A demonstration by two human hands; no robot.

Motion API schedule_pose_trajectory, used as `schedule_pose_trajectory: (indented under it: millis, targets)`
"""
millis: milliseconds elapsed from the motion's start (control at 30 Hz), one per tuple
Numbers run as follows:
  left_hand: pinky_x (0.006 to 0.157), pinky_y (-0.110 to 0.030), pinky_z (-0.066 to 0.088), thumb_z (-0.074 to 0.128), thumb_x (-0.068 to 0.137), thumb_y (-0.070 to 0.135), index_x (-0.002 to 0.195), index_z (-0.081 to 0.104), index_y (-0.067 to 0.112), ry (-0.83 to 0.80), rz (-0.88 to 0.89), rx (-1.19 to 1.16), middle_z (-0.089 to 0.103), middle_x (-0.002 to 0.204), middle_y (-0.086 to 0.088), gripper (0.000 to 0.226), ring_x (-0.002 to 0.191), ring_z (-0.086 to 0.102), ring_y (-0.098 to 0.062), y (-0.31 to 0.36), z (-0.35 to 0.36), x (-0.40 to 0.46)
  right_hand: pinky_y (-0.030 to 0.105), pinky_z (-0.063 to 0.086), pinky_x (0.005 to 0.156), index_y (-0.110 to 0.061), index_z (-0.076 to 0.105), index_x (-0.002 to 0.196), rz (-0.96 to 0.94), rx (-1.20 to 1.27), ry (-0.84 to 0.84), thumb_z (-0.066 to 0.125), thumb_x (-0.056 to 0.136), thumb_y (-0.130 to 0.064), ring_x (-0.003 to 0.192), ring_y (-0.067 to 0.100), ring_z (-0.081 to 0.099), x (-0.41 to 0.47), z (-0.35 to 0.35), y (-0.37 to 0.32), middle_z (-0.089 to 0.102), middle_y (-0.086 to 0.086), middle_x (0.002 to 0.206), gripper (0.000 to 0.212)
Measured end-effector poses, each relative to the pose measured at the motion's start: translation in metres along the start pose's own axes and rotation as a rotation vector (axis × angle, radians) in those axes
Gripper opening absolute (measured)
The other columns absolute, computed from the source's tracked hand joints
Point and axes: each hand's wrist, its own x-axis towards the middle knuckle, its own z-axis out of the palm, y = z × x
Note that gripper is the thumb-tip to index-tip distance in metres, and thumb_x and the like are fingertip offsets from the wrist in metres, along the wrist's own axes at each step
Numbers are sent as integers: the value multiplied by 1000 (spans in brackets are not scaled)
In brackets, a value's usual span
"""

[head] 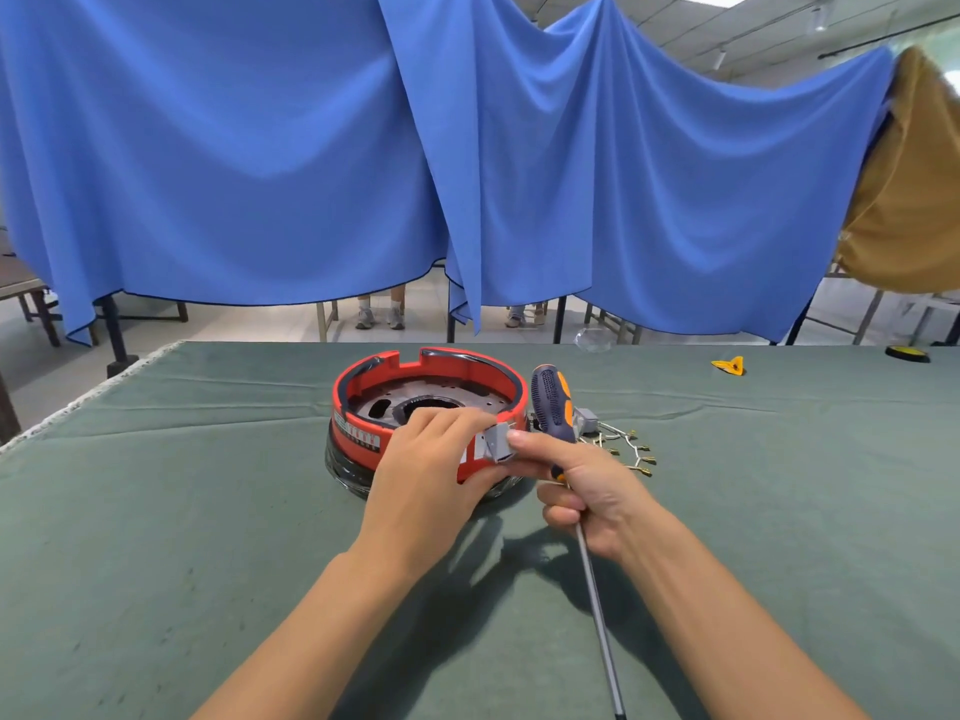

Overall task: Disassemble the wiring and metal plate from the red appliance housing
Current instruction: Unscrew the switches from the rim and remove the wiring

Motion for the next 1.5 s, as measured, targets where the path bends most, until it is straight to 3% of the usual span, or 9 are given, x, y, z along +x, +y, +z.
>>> schedule_pose_trajectory:
  millis: [200, 333, 467, 700, 900, 1067, 1200, 1367, 1500]
  targets:
    - [98, -28, 33, 69, 74, 12, 119, 60, 15, -29, -138, 73, 60, 119, 2, 46, 114, 48, -19, -18, -6, 3, 10, 15, 30, -12, 60, 87, -73, 73, 379, 73, 80, -20, 26, 2, 17, 24, -29, 1, 64, 5, 65, 17]
    - [98, -32, 34, 58, 72, 17, 107, 65, 13, -87, -260, 136, 62, 113, 0, 37, 111, 50, -22, -34, -16, 8, 9, 16, 29, -14, 49, 74, 3, 246, 552, 72, 82, -18, 23, 2, 20, 42, -55, 4, 45, 0, 63, 24]
    - [100, -37, 35, 53, 72, 24, 108, 64, 17, -224, -331, 202, 62, 112, 2, 38, 112, 49, -22, -44, -24, 12, 9, 16, 29, -14, 50, 69, -16, 299, 679, 71, 83, -15, 22, 3, 21, 53, -68, -6, 48, 0, 62, 25]
    - [94, -37, 39, 65, 77, 15, 108, 68, 26, -238, -344, 122, 64, 104, 9, 32, 106, 47, -16, -49, -30, 12, 10, 18, 31, -7, 55, 83, -51, 203, 661, 63, 88, -11, 22, 4, 21, 60, -60, -5, 66, 11, 77, 10]
    - [95, -39, 38, 71, 78, 16, 105, 68, 25, -155, -288, 117, 65, 101, 12, 29, 103, 50, -16, -37, -17, 5, 15, 23, 34, -11, 53, 67, -146, 104, 615, 60, 85, -17, 26, 8, 25, 48, -51, -18, 59, 3, 48, 21]
    - [93, -47, 40, 75, 73, 9, 102, 70, 17, -73, -202, 209, 66, 101, -2, 31, 100, 57, -30, -23, -3, -7, 31, 39, 49, -14, 55, 63, -416, -290, 618, 54, 83, -40, 46, 21, 50, 30, -27, -33, 60, 0, 43, 34]
    - [88, -52, 46, 77, 64, 2, 104, 70, 12, -36, -179, 286, 64, 103, -12, 42, 101, 58, -38, -17, 4, -13, 27, 35, 52, -16, 58, 57, -574, -754, 728, 43, 73, -62, 59, 20, 56, 6, -11, -42, 60, -3, 54, 51]
    - [91, -50, 45, 73, 70, 11, 115, 64, 12, -49, -195, 253, 62, 113, -9, 46, 111, 54, -35, -17, 6, -18, 29, 31, 46, -29, 52, 51, -746, -934, 506, 61, 76, -46, 45, 11, 38, -19, 17, -56, 45, -10, 41, 31]
    - [108, -46, 31, 63, 84, 33, 132, 52, 19, -87, -234, 225, 50, 136, -2, 51, 132, 37, -25, -19, 7, -23, 20, 31, 43, -17, 39, 47, -1007, -997, 488, 61, 75, -33, 48, 15, 36, -33, 39, -68, 45, -6, 43, 39]
